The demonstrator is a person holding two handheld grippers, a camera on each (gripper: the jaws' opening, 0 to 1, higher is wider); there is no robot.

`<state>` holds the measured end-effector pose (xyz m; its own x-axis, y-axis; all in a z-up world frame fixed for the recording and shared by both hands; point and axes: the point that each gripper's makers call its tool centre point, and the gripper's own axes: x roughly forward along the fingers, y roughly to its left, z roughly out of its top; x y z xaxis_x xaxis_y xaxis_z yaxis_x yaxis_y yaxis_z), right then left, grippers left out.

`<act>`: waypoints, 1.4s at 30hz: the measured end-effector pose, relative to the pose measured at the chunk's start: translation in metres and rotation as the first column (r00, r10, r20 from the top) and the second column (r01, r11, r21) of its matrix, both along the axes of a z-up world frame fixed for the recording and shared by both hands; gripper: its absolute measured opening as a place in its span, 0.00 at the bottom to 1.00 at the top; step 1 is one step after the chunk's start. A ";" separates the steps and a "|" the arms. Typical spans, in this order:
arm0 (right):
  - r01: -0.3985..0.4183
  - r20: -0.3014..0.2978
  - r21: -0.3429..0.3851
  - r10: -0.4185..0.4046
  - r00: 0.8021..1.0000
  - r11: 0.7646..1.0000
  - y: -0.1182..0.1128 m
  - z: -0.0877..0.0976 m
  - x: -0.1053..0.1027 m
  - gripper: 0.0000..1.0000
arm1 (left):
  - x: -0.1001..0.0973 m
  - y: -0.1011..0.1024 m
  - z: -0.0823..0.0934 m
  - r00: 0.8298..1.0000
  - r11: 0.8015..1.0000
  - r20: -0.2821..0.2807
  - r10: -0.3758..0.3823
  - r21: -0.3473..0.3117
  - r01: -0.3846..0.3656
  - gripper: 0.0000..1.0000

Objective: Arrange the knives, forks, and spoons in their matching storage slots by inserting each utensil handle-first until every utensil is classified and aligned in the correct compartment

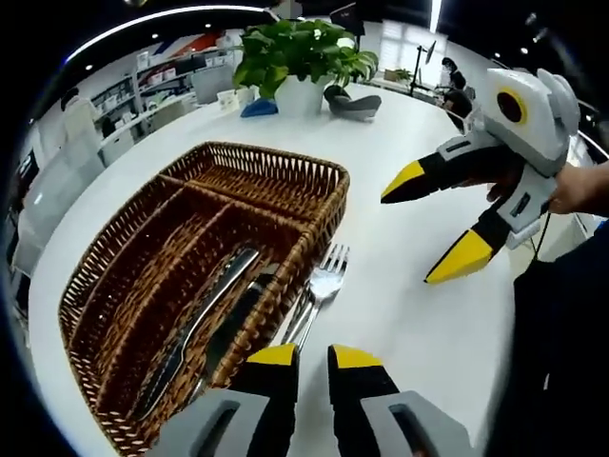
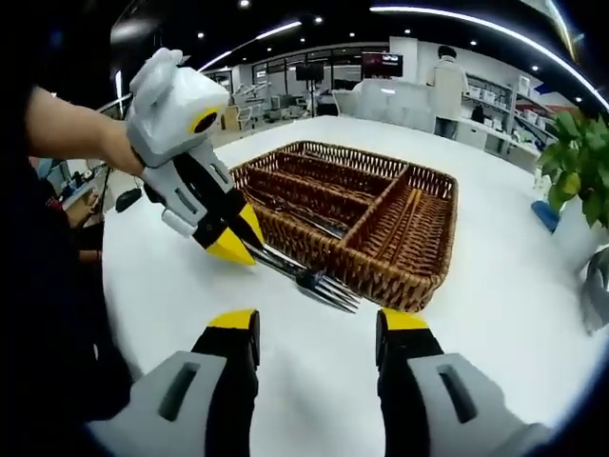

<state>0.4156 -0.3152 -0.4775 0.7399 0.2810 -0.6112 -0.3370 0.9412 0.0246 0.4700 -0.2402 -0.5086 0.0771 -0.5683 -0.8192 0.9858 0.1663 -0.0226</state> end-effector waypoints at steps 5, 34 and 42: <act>0.014 -0.012 0.007 -0.014 1.000 1.000 0.000 -0.002 -0.007 0.49 | 0.000 -0.011 -0.007 1.000 0.999 0.017 -0.027 0.024 0.026 0.08; 0.022 -0.004 -0.004 -0.022 1.000 1.000 -0.010 0.003 -0.023 0.46 | -0.004 -0.043 -0.022 0.925 0.953 0.234 -0.300 0.123 0.278 0.04; 0.042 -0.005 -0.010 -0.042 0.999 0.999 -0.014 0.002 -0.024 0.44 | -0.016 -0.042 -0.016 0.946 0.962 0.176 -0.272 0.052 0.267 0.03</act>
<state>0.3917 -0.3291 -0.4755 0.7477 0.2434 -0.6178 -0.2971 0.9547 0.0165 0.4545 -0.2824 -0.5250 0.0715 -0.5660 -0.8213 0.9812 -0.1079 0.1598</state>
